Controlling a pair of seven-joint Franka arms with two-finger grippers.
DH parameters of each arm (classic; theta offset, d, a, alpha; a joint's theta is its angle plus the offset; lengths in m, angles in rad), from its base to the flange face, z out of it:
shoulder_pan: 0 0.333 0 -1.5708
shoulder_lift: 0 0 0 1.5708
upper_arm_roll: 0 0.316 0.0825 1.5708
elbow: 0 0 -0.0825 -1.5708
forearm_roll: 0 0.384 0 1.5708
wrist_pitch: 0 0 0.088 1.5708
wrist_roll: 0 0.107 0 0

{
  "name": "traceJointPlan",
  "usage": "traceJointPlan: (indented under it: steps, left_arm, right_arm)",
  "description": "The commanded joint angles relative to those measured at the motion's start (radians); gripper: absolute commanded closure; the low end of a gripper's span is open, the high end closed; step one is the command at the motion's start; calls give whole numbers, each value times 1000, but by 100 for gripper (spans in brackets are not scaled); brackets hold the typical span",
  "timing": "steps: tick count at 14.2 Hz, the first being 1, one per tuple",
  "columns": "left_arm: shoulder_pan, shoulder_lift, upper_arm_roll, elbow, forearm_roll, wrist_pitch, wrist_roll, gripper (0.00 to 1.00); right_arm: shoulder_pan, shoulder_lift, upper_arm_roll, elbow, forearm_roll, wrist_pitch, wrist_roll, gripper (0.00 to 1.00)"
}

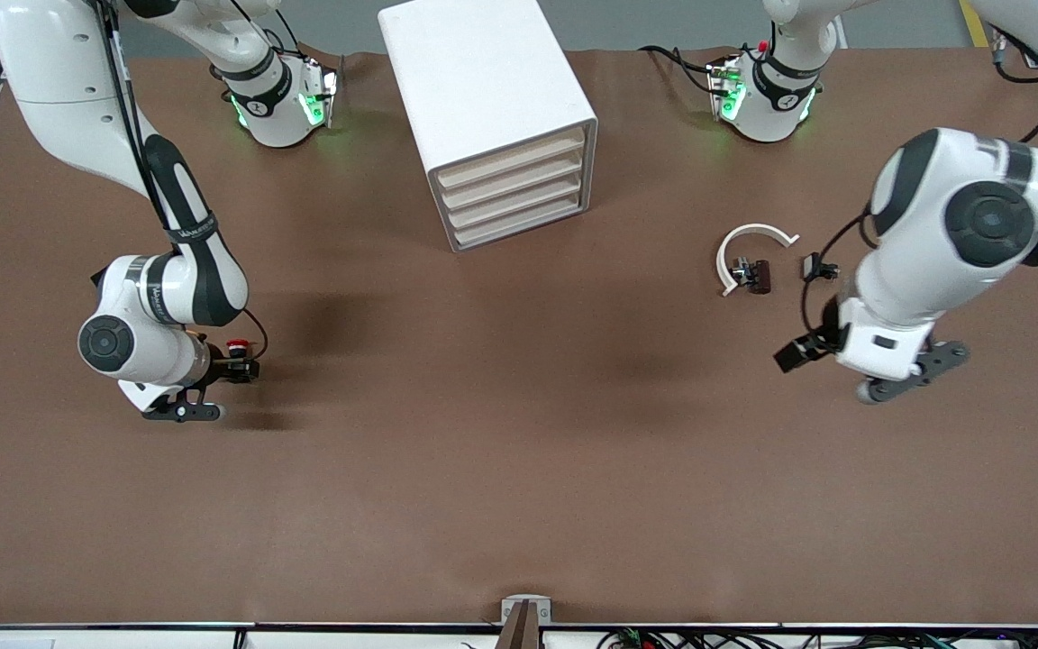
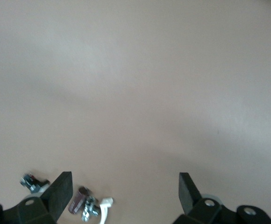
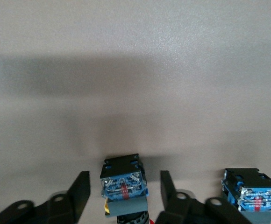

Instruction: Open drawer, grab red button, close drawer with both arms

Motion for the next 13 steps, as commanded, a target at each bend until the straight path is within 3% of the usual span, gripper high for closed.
traceJointPlan:
  steps: [1, 3, 6, 8, 11, 13]
  left_arm:
    - [46, 0, -14, 78, 13, -75, 85, 0]
    - [42, -18, 20, 104, 10, -99, 138, 0]
    - [-71, -113, 194, 80, -86, -115, 260, 0]
    - [-95, -167, 271, 72, -134, -135, 341, 0]
    - [-183, -245, 435, 70, -212, -229, 473, 0]
    - [-225, -287, 504, 70, -242, -294, 549, 0]
  right_arm:
    - [-18, -19, 18, 6, -12, -11, -3, 0]
    - [-16, -42, 19, 8, -12, -34, -2, 0]
    - [-9, -118, 22, 9, -6, -109, 9, 0]
    - [-6, -172, 24, 11, -6, -152, 10, 0]
    - [-3, -246, 24, 12, -4, -200, 9, 0]
    - [-4, -296, 22, 12, -6, -241, 9, 0]
